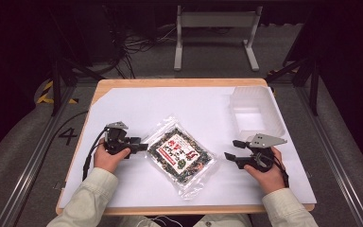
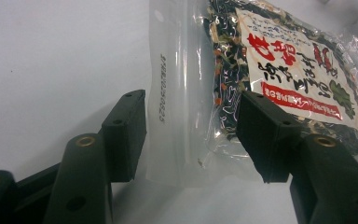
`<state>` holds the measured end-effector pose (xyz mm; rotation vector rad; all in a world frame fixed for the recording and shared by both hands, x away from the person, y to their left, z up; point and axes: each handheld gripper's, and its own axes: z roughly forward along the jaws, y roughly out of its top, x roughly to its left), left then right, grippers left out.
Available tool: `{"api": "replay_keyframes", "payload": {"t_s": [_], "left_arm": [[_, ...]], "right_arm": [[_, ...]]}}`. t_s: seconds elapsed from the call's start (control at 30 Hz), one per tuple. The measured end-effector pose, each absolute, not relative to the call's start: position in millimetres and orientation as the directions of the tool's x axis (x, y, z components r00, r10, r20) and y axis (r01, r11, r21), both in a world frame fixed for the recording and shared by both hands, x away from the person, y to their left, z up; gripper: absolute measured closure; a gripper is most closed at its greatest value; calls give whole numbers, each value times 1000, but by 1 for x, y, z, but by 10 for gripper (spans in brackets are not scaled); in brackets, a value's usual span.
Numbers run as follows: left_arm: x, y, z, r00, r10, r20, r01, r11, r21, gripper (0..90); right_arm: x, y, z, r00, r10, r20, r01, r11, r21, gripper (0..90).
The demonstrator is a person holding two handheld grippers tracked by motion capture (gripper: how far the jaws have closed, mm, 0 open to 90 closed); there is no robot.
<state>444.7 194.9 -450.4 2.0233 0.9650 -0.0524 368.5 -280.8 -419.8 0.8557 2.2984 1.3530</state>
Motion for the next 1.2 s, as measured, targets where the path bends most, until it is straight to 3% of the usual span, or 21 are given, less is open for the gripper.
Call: {"api": "replay_keyframes", "payload": {"t_s": [0.17, 0.27, 0.53, 0.57, 0.63, 0.67, 1.2], "left_arm": [[446, 195, -454, 699, 602, -387, 658, -329, 677, 470], [445, 194, -454, 700, 591, -400, 665, -336, 667, 544], [442, 191, -452, 725, 588, -359, 639, -380, 668, 639], [442, 191, -451, 727, 590, -352, 636, -384, 669, 664], [440, 189, -450, 726, 579, -370, 644, -385, 661, 797], [439, 188, -450, 730, 582, -360, 638, -390, 664, 811], [432, 190, -439, 719, 597, -356, 622, -324, 713, 896]], "right_arm": [[369, -281, -420, -761, 649, 14, 326, 363, 873, 380], [369, -280, -420, -761, 648, 12, 325, 366, 872, 380], [369, -280, -420, -760, 649, 4, 320, 370, 872, 379], [369, -279, -420, -761, 649, 3, 319, 370, 872, 378], [368, -279, -420, -762, 648, 1, 318, 372, 872, 378], [368, -279, -420, -762, 647, 2, 317, 371, 873, 377], [367, -280, -415, -764, 645, 2, 311, 365, 877, 393]]}}
